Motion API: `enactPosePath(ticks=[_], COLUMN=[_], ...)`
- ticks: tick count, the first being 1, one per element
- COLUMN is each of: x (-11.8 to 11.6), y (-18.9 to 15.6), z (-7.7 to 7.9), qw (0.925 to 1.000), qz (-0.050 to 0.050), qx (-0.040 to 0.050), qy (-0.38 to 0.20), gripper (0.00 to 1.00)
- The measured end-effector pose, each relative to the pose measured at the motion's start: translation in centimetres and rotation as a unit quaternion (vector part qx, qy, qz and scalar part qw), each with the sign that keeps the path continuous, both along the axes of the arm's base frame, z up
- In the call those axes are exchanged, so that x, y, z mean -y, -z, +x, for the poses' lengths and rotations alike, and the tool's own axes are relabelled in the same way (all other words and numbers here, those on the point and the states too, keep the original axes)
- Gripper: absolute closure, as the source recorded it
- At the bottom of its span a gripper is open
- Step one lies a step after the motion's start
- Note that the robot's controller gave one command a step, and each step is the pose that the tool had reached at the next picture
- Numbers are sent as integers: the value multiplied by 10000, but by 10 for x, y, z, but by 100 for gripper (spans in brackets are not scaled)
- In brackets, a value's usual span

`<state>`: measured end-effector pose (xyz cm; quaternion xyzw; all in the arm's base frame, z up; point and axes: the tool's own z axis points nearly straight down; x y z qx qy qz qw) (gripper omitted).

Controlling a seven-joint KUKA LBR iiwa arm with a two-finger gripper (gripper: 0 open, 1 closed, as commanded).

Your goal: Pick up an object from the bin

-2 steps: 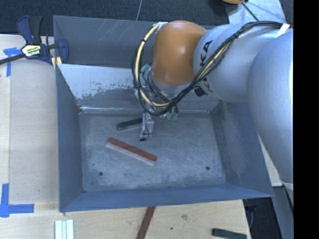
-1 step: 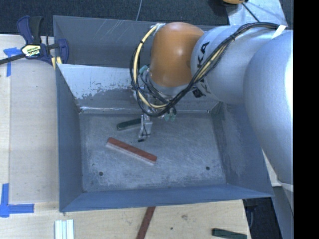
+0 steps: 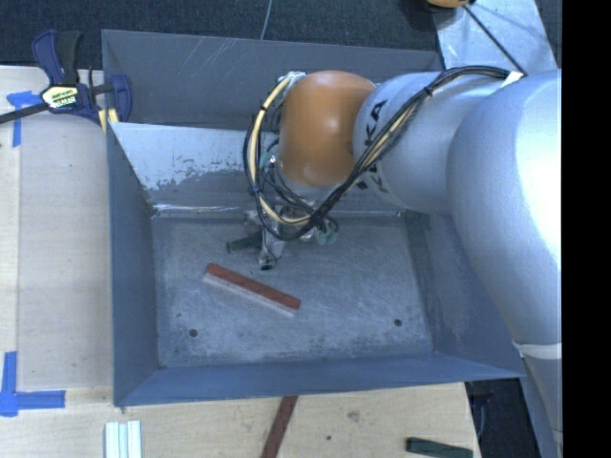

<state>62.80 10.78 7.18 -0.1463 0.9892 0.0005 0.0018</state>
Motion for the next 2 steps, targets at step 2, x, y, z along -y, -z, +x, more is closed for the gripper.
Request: enactPosePath(ticks=[2], x=[10], y=[-158], z=[-8], qw=[9998], qz=[-2], qx=[12], qy=[-197], gripper=[100])
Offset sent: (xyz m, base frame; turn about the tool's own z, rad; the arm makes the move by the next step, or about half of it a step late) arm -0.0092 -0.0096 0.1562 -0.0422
